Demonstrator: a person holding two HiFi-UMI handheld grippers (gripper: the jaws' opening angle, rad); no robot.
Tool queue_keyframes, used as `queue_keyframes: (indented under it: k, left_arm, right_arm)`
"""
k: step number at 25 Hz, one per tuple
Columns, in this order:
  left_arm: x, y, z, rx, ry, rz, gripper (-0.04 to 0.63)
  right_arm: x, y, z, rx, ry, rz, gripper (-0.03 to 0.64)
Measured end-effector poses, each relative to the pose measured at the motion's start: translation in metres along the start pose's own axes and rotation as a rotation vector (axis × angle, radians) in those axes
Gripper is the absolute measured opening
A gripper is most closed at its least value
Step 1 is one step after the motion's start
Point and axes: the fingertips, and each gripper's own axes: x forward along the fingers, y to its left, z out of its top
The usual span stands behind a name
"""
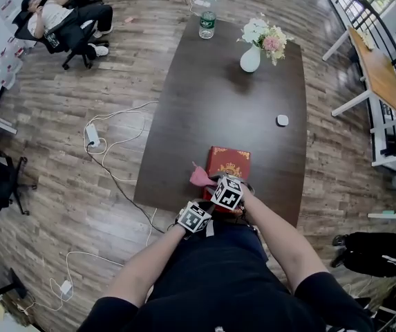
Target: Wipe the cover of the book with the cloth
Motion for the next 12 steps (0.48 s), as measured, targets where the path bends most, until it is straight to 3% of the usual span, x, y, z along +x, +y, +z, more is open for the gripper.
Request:
queue_keyframes:
  k: [12]
  left_arm:
    - [0.0, 0.001, 0.0, -0.003, 0.005, -0.019, -0.005]
  right_arm:
    - [0.021, 0.001, -0.005, -0.051, -0.007, 0.025, 0.112]
